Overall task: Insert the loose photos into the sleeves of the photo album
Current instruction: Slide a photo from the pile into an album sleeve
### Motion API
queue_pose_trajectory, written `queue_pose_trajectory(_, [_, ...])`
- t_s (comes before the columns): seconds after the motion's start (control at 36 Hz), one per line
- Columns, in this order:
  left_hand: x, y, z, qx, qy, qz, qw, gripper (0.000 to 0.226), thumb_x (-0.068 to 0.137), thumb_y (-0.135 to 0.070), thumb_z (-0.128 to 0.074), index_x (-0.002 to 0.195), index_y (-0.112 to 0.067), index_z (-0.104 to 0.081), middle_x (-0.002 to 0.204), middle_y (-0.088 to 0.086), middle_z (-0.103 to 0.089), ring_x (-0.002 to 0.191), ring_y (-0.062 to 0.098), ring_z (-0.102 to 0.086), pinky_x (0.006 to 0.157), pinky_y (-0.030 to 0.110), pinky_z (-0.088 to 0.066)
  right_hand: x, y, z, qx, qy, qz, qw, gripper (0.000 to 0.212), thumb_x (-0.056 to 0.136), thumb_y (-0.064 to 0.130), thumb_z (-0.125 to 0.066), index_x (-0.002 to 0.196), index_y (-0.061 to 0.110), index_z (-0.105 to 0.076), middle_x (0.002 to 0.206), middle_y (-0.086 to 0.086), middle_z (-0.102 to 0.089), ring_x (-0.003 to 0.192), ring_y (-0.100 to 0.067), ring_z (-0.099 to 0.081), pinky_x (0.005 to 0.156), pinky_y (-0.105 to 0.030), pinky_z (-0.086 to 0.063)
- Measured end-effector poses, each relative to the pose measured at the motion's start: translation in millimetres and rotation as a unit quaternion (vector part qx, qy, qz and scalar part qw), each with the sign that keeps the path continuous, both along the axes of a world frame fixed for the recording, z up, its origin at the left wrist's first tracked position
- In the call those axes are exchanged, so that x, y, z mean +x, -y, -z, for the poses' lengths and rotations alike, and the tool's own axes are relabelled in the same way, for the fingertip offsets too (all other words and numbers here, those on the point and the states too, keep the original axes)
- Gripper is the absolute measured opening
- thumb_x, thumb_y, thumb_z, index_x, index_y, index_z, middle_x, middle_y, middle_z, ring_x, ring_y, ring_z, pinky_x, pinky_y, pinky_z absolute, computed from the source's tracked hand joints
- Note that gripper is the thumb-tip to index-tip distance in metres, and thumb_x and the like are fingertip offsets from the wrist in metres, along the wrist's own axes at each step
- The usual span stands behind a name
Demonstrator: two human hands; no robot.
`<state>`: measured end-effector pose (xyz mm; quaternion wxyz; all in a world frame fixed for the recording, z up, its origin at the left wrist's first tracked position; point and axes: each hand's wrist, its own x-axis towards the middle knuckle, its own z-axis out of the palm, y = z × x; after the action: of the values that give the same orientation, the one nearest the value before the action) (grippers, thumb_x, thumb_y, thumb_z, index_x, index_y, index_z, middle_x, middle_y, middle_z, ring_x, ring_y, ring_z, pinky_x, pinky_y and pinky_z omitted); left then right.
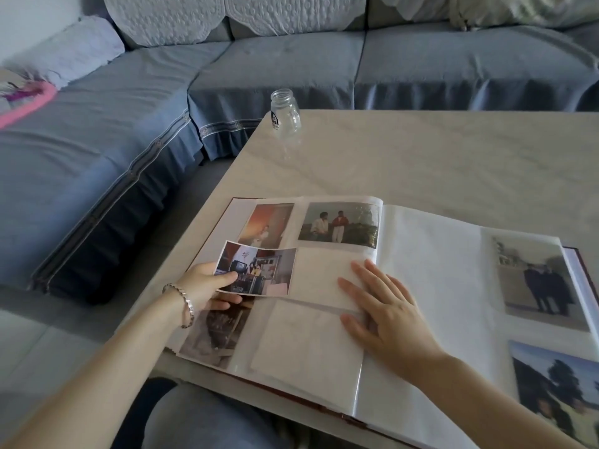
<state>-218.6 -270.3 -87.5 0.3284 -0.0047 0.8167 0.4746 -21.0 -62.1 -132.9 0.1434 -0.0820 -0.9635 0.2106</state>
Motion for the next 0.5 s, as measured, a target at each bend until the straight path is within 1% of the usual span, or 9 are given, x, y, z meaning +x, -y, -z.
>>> queue_pose_trajectory(0.22, [8, -30, -7, -0.001, 0.016, 0.09, 0.996, 0.006, 0.094, -0.011, -0.053, 0.091, -0.009, -0.058, 0.074, 0.006, -0.067, 0.05, 0.011, -0.065, 0.04, 0.02, -0.047, -1, 0, 2, -0.002, -0.013, -0.001, 1.0, 0.064, 0.095, 0.06, -0.017, 0.128, 0.022, -0.057, 0.14, -0.006, -0.048, 0.134, -0.016, -0.027, 0.109, -0.027, -0.013])
queue_pose_trajectory(0.28, [12, -40, -8, -0.05, -0.024, 0.131, 0.99, 0.014, 0.096, -0.02, -0.051, 0.087, -0.01, -0.057, 0.075, 0.001, -0.064, 0.047, 0.006, -0.061, 0.042, 0.018, -0.045, -1, 0, 2, -0.004, -0.014, 0.0, 1.0, 0.064, 0.095, 0.059, -0.017, 0.128, 0.022, -0.057, 0.14, -0.006, -0.048, 0.134, -0.016, -0.027, 0.109, -0.027, -0.013])
queue_pose_trajectory(0.33, [17, -48, -12, -0.122, -0.076, 0.18, 0.973, 0.028, 0.097, -0.031, -0.047, 0.079, -0.011, -0.052, 0.073, -0.002, -0.056, 0.04, 0.001, -0.056, 0.041, 0.015, -0.042, -2, 0, 2, -0.002, -0.015, 0.002, 1.0, 0.063, 0.096, 0.059, -0.017, 0.127, 0.022, -0.057, 0.139, -0.006, -0.049, 0.134, -0.016, -0.027, 0.109, -0.026, -0.012])
queue_pose_trajectory(0.36, [17, -50, -13, -0.152, -0.098, 0.196, 0.964, 0.034, 0.097, -0.035, -0.046, 0.073, -0.012, -0.048, 0.068, -0.003, -0.051, 0.038, 0.002, -0.053, 0.041, 0.015, -0.039, -2, 1, 1, 0.001, -0.013, 0.004, 1.0, 0.062, 0.096, 0.058, -0.017, 0.127, 0.023, -0.057, 0.139, -0.006, -0.049, 0.133, -0.016, -0.027, 0.109, -0.025, -0.011])
queue_pose_trajectory(0.39, [17, -53, -15, -0.178, -0.126, 0.207, 0.954, 0.039, 0.095, -0.039, -0.048, 0.067, -0.013, -0.043, 0.063, -0.002, -0.045, 0.04, 0.005, -0.049, 0.043, 0.017, -0.036, -2, 1, 1, 0.007, -0.011, 0.006, 1.0, 0.062, 0.096, 0.058, -0.016, 0.127, 0.024, -0.057, 0.139, -0.005, -0.049, 0.133, -0.016, -0.027, 0.109, -0.024, -0.01])
queue_pose_trajectory(0.42, [16, -54, -15, -0.198, -0.15, 0.209, 0.946, 0.042, 0.093, -0.041, -0.051, 0.063, -0.014, -0.039, 0.06, -0.001, -0.041, 0.047, 0.01, -0.046, 0.047, 0.02, -0.033, -2, 1, 1, 0.012, -0.009, 0.007, 1.0, 0.062, 0.096, 0.058, -0.016, 0.127, 0.024, -0.057, 0.139, -0.005, -0.049, 0.133, -0.016, -0.027, 0.11, -0.023, -0.008])
queue_pose_trajectory(0.44, [16, -56, -16, -0.205, -0.17, 0.201, 0.943, 0.042, 0.09, -0.042, -0.057, 0.063, -0.014, -0.04, 0.062, 0.0, -0.041, 0.055, 0.013, -0.044, 0.053, 0.023, -0.033, -2, 1, 1, 0.012, -0.007, 0.008, 1.0, 0.062, 0.096, 0.058, -0.016, 0.128, 0.024, -0.057, 0.139, -0.005, -0.049, 0.133, -0.016, -0.027, 0.11, -0.023, -0.007])
queue_pose_trajectory(0.47, [14, -57, -16, -0.199, -0.176, 0.18, 0.947, 0.036, 0.086, -0.041, -0.063, 0.069, -0.014, -0.045, 0.068, 0.001, -0.046, 0.065, 0.016, -0.048, 0.06, 0.025, -0.038, -2, 1, 1, 0.009, -0.007, 0.007, 1.0, 0.062, 0.096, 0.058, -0.016, 0.128, 0.024, -0.057, 0.139, -0.005, -0.049, 0.134, -0.016, -0.027, 0.11, -0.023, -0.007])
queue_pose_trajectory(0.5, [14, -59, -17, -0.186, -0.177, 0.154, 0.954, 0.03, 0.081, -0.039, -0.069, 0.082, -0.014, -0.052, 0.08, 0.001, -0.052, 0.079, 0.018, -0.053, 0.072, 0.028, -0.044, -2, 1, 2, 0.005, -0.007, 0.007, 1.0, 0.062, 0.096, 0.058, -0.016, 0.128, 0.024, -0.057, 0.14, -0.005, -0.049, 0.134, -0.016, -0.026, 0.11, -0.024, -0.008])
